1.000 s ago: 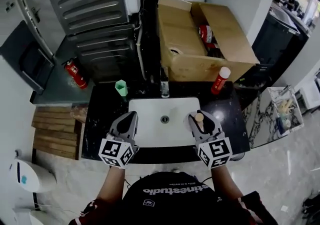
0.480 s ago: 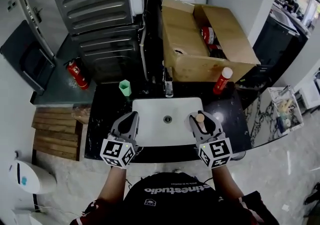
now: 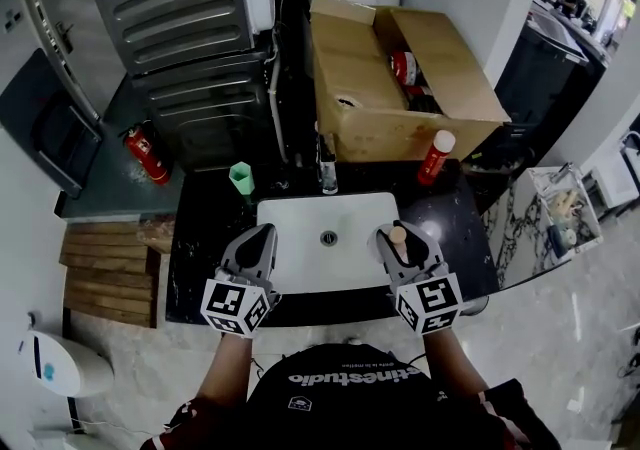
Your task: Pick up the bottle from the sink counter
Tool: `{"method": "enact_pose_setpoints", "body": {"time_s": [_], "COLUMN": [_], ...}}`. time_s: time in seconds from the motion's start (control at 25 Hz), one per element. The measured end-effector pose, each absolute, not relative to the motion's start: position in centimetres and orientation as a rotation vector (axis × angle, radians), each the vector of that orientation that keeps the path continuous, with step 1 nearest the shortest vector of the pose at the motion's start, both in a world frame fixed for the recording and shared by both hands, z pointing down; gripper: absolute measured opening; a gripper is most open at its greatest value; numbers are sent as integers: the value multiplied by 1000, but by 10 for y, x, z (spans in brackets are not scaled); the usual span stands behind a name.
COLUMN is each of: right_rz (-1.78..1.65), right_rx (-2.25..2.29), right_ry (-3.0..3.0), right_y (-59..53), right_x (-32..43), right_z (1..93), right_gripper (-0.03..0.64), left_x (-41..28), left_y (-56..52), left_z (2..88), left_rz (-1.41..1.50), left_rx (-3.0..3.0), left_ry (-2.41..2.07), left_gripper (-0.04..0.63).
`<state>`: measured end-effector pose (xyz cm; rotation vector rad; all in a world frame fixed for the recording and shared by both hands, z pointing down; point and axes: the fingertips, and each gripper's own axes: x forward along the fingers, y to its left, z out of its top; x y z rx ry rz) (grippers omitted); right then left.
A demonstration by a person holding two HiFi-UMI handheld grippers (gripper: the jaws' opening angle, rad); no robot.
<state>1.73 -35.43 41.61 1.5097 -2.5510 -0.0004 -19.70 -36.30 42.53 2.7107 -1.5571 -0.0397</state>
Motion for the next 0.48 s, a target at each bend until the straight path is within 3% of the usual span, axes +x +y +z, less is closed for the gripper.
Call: {"method": "enact_pose_setpoints", "body": {"time_s": [0.48], "right_rz": [-2], "right_rx": [1515], "right_ry": [-2554], "right_y": [-353], "right_x": [20], "right_z": [414], "right_gripper": [163], "left_x": [-189], "left_y": [-363], "left_z": [423], "left_rz": [-45], "left_rx": [2725], "left_ry": [-1541], "left_gripper": [13]}}
